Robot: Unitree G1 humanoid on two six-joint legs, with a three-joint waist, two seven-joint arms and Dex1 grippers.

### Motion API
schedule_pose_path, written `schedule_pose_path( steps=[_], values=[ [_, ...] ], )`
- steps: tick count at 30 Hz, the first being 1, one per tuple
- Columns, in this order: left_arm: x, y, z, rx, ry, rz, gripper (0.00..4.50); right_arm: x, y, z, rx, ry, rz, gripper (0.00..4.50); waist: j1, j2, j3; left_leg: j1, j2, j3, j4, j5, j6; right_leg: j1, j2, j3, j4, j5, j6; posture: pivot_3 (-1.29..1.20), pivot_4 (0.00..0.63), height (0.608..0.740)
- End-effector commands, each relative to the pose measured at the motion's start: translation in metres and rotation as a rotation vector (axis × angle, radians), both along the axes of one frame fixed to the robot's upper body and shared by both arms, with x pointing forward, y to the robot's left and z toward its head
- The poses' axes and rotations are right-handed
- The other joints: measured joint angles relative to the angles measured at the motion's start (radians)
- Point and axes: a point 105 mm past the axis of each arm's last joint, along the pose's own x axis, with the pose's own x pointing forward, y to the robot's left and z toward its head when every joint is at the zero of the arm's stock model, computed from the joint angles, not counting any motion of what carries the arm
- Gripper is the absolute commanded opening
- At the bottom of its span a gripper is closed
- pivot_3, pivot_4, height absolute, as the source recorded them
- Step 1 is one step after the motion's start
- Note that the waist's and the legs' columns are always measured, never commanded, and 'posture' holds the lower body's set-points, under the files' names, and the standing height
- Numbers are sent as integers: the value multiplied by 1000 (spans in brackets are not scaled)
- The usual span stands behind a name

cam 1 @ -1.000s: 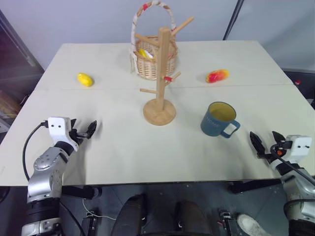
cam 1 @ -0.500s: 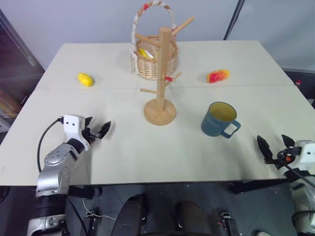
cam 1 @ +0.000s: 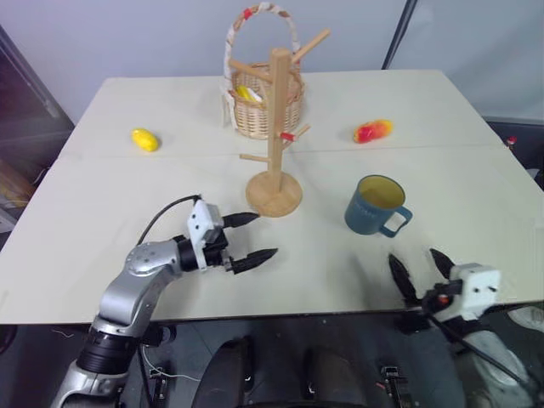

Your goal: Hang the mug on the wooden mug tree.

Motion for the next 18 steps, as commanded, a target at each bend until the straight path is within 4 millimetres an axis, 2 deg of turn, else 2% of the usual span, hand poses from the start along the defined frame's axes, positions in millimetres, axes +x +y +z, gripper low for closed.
schedule_pose_path(
  steps=[1, 10, 18],
  values=[
    [-12, -18, 17, -22, -60, -96, 4500, 9, 0, 3, -47, -41, -83, 4453, 2, 0, 0, 0, 0, 0, 0, 0, 0, 0, 0, 0, 0, 0, 0, 0, 150, 740],
    [-24, -29, 29, -36, -89, -157, 4500, 21, -14, -3, -76, -55, -189, 4453, -1, 0, 0, 0, -1, 0, 0, 2, 3, 2, 2, -1, 2, 0, 1, 0, 150, 740],
    [-25, -30, 29, -39, -91, -159, 4500, 30, -19, -1, -91, -73, -211, 4453, 0, 0, 0, 0, -1, 0, 0, 2, 3, 3, 4, -2, 3, 0, 1, 0, 150, 740]
  ],
)
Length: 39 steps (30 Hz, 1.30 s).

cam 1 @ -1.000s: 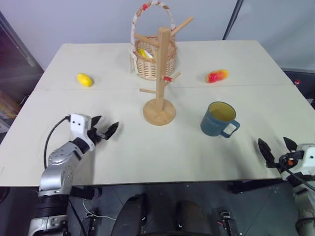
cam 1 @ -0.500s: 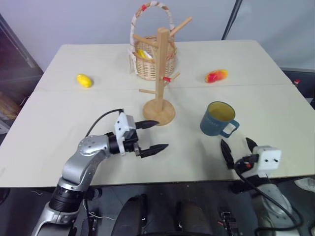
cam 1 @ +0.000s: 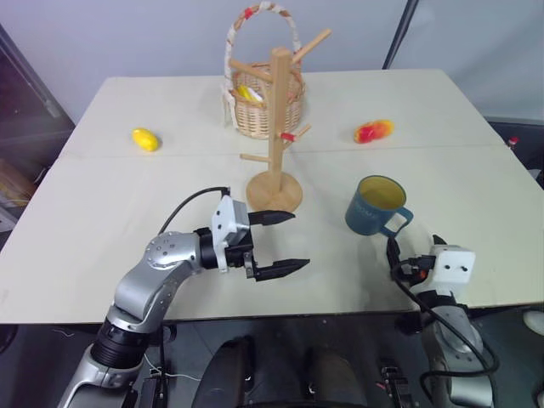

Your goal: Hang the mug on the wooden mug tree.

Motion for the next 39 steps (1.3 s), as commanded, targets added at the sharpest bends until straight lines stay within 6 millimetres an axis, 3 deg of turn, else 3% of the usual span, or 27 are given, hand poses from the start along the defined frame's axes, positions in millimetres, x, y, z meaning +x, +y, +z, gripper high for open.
schedule_pose_path(
  steps=[1, 11, 18, 21, 26, 27, 31, 35, 39],
  values=[
    [-5, -3, 10, -23, -42, -26, 4500, 4, -7, 11, -33, -47, -31, 4453, 0, 0, 0, 0, 0, 0, 0, 0, 0, 0, 1, 0, 0, 0, 0, 0, 150, 740],
    [-6, -4, 8, -29, -46, -22, 4500, 18, -14, 10, -43, -39, -90, 4453, 0, 0, 0, 0, 0, 0, 0, 0, 0, 0, 2, 0, 0, 1, 2, 0, 150, 740],
    [-6, -5, 10, -36, -50, -13, 4500, 28, -7, 10, -9, -44, -62, 4453, -1, 0, 0, 0, 0, 0, 0, 0, 0, 0, 2, 0, 1, 1, 3, 0, 150, 740],
    [-5, -5, 11, -36, -52, -9, 4500, 29, -3, 9, 21, -42, -29, 3070, -1, 0, 0, 0, 0, 0, 0, 0, 0, 0, 2, 0, 1, 2, 3, 0, 150, 740],
    [-4, -4, 9, -35, -52, -1, 4500, 29, 6, 9, 54, -47, 28, 388, -1, 0, 0, 0, 0, 0, 1, 0, 0, 0, 2, 0, 1, 2, 3, 0, 150, 740],
    [-4, -4, 8, -34, -52, 0, 4500, 29, 7, 10, 58, -50, 36, 60, -1, 0, 0, 0, 0, 0, 1, 0, 0, 0, 2, 0, 1, 2, 3, 0, 150, 740],
    [0, 0, 6, -32, -48, 30, 4500, 27, 23, 22, -29, -63, 156, 60, -1, 0, 0, 0, 0, 0, 1, 0, 0, 0, 2, 0, 1, 2, 3, 0, 150, 740],
    [11, 17, -3, -22, -30, 118, 4500, 18, 59, 45, -448, -62, 480, 60, -4, 0, 0, 0, 0, 0, 1, 0, 0, 0, 2, 0, 1, 2, 3, 0, 150, 740],
    [21, 35, -6, -23, -32, 214, 4500, 14, 84, 79, -667, -114, 696, 60, -6, 0, 0, 1, 1, 0, 1, 0, 0, 0, 4, 0, 2, 2, 3, 0, 150, 740]
  ],
)
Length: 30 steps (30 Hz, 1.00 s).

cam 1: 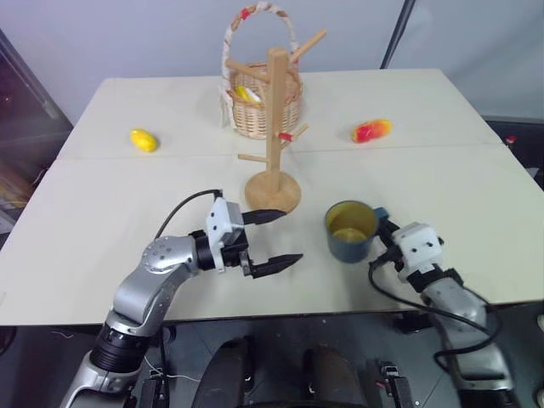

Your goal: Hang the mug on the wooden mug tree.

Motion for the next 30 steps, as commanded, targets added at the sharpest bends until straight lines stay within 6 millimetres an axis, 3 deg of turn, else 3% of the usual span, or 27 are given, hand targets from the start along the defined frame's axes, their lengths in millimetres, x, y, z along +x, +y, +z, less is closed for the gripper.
schedule_pose_path(
  steps=[1, 6, 11, 17, 30],
  values=[
    [8, 17, 8, -14, -54, 80, 4500, -4, 29, 41, -120, -97, 198, 60, -1, 0, 0, 0, 0, 0, 0, 0, 0, 0, 0, 0, 0, 0, 0, 0, 150, 740],
    [18, 33, 18, -40, -86, 164, 4500, 16, 46, 92, -190, -165, 283, 60, 6, -1, 1, 0, 0, 0, 1, 0, 0, 0, -1, 0, 0, 0, 0, 0, 150, 740],
    [21, 38, 32, -59, -116, 192, 4500, 29, 58, 119, -207, -169, 343, 60, 9, -4, 2, -1, 0, -1, 2, 0, 0, 1, -2, -2, -1, 0, 0, 0, 150, 740],
    [24, 42, 52, -119, -135, 221, 4500, 38, 76, 129, -238, -178, 404, 60, 6, -5, 2, -2, -1, -1, 2, 0, 0, 0, -4, -2, -1, 0, 1, 0, 150, 740],
    [21, 57, 67, -79, -144, 192, 4500, 56, 97, 145, -250, -184, 386, 60, 4, -5, 2, -2, -1, -1, 1, 0, 0, 0, -2, -2, 0, 1, 1, 0, 150, 740]
  ],
)
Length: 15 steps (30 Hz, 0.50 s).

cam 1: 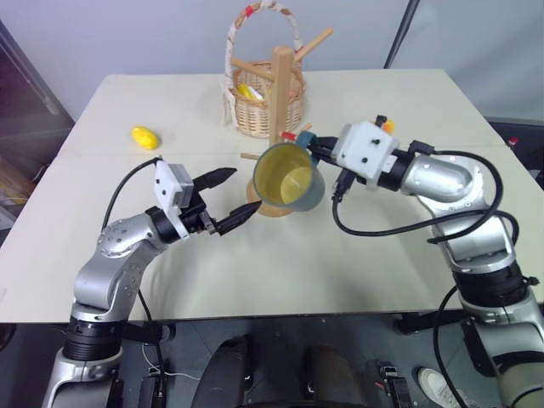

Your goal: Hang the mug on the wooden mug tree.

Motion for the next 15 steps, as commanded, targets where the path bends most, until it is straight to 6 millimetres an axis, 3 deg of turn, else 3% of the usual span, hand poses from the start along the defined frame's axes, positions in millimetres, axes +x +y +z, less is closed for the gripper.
schedule_pose_path(
  steps=[1, 7, 15],
  values=[
    [-6, 7, 21, -1, -59, -27, 4500, 3, 2, 14, -3, -54, -16, 60, 0, 0, 0, 0, 0, 0, 0, 0, 0, 0, 0, 0, 0, 0, 0, 0, 150, 740],
    [-6, 13, 33, -19, -71, -23, 4500, 15, 5, 13, -22, -48, -36, 60, -1, 0, 0, 0, 0, 0, 0, 0, 0, 0, 0, 0, 0, 0, 0, 0, 150, 740],
    [-8, 12, 34, -32, -71, -23, 4500, 26, 10, 8, -56, -29, -56, 60, -4, 0, 0, 0, 0, 0, 0, 0, 0, 0, 1, 0, 0, 0, 0, 0, 150, 740]
  ],
)
